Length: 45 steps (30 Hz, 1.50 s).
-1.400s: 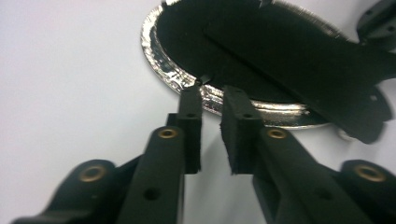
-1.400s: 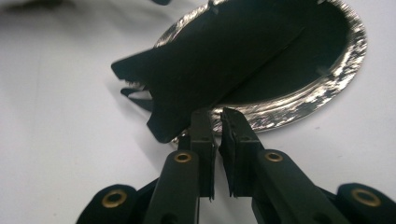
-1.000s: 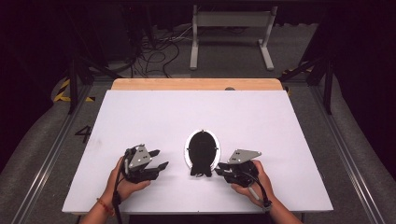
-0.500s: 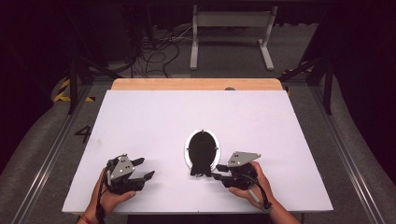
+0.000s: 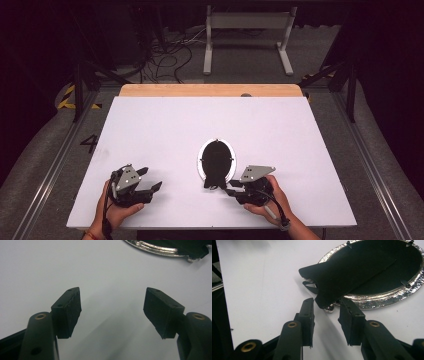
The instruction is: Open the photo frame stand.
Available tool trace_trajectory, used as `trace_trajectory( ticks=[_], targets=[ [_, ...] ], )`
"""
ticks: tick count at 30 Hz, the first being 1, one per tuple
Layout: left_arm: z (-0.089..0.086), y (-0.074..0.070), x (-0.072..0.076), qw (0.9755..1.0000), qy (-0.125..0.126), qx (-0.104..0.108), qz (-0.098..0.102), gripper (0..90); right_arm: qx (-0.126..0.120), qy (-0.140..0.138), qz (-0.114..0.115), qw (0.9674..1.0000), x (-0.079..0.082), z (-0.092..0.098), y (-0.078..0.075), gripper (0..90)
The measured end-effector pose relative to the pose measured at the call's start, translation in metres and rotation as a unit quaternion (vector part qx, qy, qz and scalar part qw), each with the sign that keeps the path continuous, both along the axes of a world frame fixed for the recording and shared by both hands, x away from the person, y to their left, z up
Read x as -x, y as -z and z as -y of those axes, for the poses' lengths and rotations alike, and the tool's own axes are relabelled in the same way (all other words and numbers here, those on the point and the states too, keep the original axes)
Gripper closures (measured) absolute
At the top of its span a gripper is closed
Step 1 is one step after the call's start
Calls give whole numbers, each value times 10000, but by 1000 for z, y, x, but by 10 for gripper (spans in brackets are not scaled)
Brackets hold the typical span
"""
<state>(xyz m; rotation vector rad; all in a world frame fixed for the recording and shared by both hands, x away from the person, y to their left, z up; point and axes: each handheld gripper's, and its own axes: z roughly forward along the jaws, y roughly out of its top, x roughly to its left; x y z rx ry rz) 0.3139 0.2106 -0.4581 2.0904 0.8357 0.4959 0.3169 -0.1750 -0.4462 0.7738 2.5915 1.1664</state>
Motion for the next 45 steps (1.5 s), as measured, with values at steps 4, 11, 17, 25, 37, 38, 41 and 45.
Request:
trace_trajectory(
  ticks=[4, 11, 17, 25, 37, 38, 41, 45],
  targets=[
    [2, 2, 0, 10000, 36, -52, -21, 307, 59, -55, -55, 10000, 0, -1, 1, 647],
    [6, 4, 0, 9998, 111, -120, -66, 303, 184, -19, -155, 9997, -1, -5, 5, 633],
    [8, 6, -1, 9997, 153, -172, -93, 294, 307, -14, -154, 9994, -1, -10, 9, 648],
    [10, 8, -2, 9995, 154, -227, -173, 288, 484, 113, -8, 9988, -1, -16, 8, 663],
    [13, 10, -2, 9991, 213, -273, -230, 285, 754, 250, -186, 9967, -5, -24, 3, 633],
    [13, 10, -2, 9991, 213, -280, -229, 284, 759, 264, -195, 9966, -5, -24, 3, 633],
    [13, 10, -2, 9991, 208, -281, -221, 283, 755, 259, -189, 9966, -5, -24, 3, 638],
    [14, 10, -2, 9991, 218, -283, -223, 282, 580, 336, -271, 9974, -5, -22, 4, 654]
  ],
)
